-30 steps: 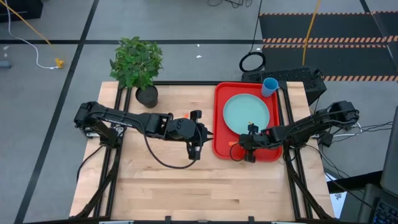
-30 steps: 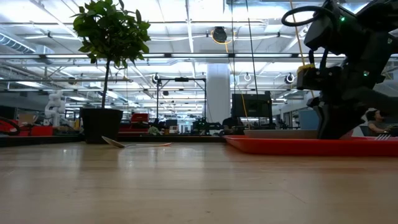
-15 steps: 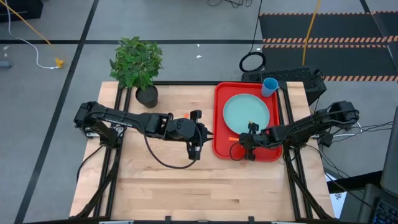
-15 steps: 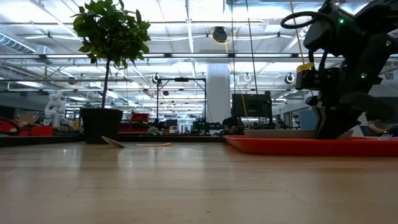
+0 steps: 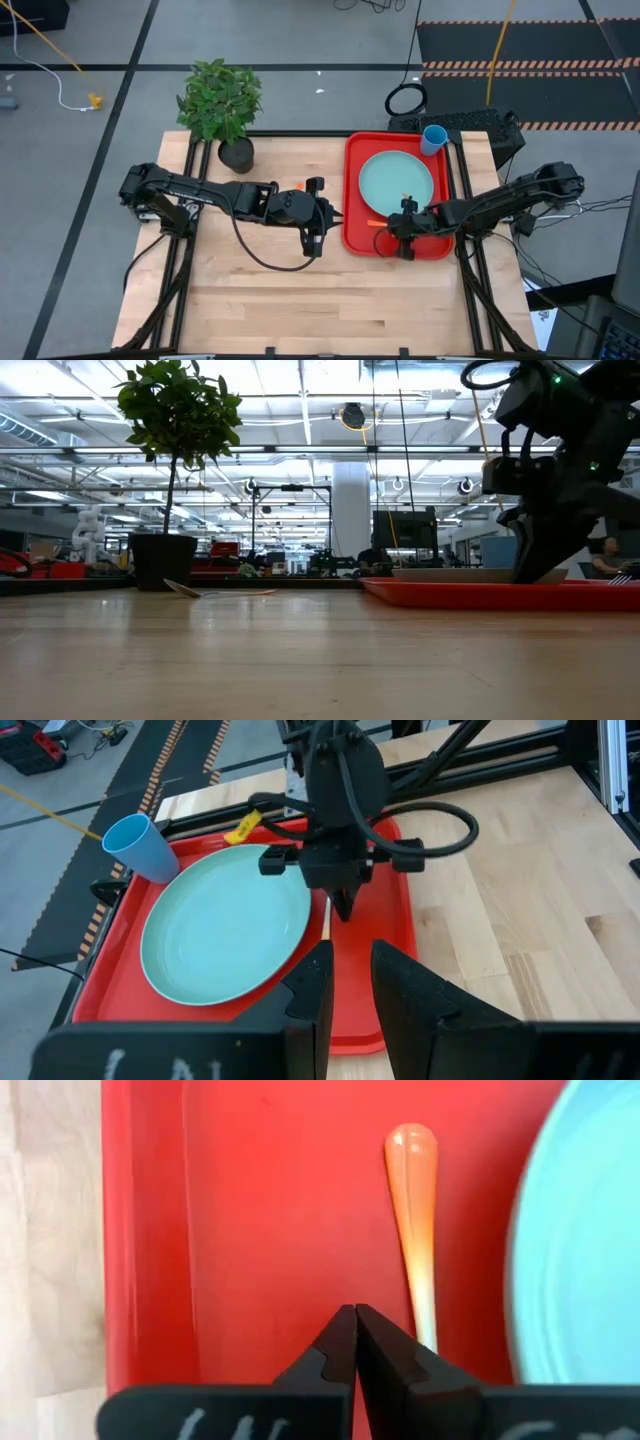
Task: Pick and place plate/cup/fork/spoon on tray
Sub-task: Put the orange fork on the red tray at the bottom of the light green plate
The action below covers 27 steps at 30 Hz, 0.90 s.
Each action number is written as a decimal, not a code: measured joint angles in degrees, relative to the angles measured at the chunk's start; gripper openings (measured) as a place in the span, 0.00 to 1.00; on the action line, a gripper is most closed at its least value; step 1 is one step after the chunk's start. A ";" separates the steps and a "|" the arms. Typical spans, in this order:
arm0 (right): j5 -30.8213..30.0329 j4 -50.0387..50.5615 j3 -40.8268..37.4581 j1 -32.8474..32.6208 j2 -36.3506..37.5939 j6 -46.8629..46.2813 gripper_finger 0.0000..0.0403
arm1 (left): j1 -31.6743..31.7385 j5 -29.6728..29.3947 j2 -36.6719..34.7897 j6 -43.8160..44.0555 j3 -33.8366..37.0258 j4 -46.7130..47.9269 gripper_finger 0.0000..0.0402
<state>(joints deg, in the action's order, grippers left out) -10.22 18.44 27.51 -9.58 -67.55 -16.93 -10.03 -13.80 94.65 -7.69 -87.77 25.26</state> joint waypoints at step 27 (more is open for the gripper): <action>13.53 -0.89 3.93 -12.28 3.61 -10.43 0.00 | 4.37 -4.20 4.46 1.82 0.02 8.24 0.18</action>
<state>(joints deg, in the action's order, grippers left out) 3.31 17.55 31.44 -21.86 -63.94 -27.35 -5.66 -18.00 99.12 -5.87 -87.74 33.50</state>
